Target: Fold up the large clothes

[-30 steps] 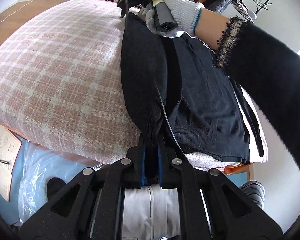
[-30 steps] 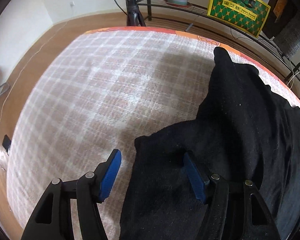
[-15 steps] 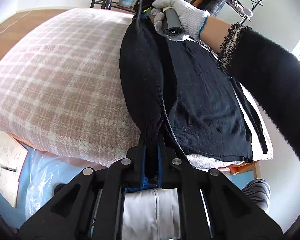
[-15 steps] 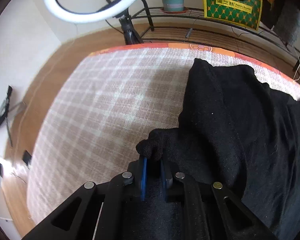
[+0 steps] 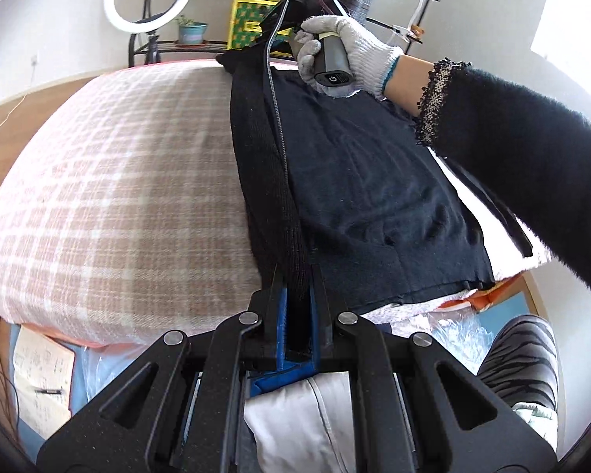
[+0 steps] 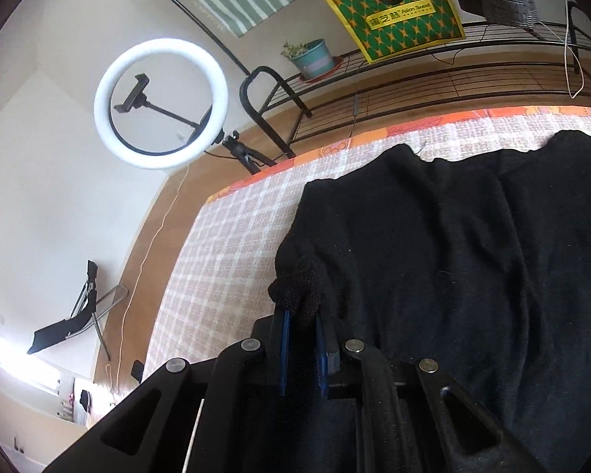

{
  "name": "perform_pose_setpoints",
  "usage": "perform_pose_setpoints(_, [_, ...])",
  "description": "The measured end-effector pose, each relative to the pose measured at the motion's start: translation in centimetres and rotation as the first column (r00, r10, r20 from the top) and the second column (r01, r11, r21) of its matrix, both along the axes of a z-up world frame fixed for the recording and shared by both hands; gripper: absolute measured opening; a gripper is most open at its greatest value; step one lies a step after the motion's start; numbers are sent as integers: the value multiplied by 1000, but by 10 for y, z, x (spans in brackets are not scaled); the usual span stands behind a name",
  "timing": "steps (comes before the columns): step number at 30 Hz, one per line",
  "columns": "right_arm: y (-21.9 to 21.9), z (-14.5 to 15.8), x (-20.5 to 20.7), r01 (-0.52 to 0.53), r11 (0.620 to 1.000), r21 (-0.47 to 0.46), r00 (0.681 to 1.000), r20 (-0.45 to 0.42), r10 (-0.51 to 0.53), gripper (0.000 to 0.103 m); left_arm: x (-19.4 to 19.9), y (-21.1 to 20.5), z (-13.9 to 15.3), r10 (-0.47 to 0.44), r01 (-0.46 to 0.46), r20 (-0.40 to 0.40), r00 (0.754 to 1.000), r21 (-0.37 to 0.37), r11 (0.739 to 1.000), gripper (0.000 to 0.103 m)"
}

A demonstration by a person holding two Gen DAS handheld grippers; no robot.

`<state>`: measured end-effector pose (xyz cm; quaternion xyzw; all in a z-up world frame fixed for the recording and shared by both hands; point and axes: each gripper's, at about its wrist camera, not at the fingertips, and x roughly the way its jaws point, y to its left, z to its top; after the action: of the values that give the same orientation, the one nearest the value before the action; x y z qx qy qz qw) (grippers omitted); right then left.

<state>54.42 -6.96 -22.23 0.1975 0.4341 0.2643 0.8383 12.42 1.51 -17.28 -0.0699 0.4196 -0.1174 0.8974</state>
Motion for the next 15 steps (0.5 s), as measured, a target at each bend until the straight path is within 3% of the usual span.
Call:
perform_pose_setpoints(5, [-41, -5, -4, 68, 998, 2, 998, 2, -68, 9, 3, -22, -1, -57, 57, -7, 998, 27, 998, 7])
perform_pose_setpoints(13, [-82, -38, 0, 150, 977, -153, 986, -55, -160, 10, 10, -55, -12, -134, 136, -42, 990, 44, 990, 7])
perform_pose_setpoints(14, [-86, -41, -1, 142, 977, -161, 986, -62, -154, 14, 10, -58, -12, -139, 141, -45, 989, 47, 989, 7])
perform_pose_setpoints(15, [-88, -41, -1, 139, 975, -171, 986, -70, -153, 25, 11, -61, -13, -145, 147, -49, 988, 44, 988, 7])
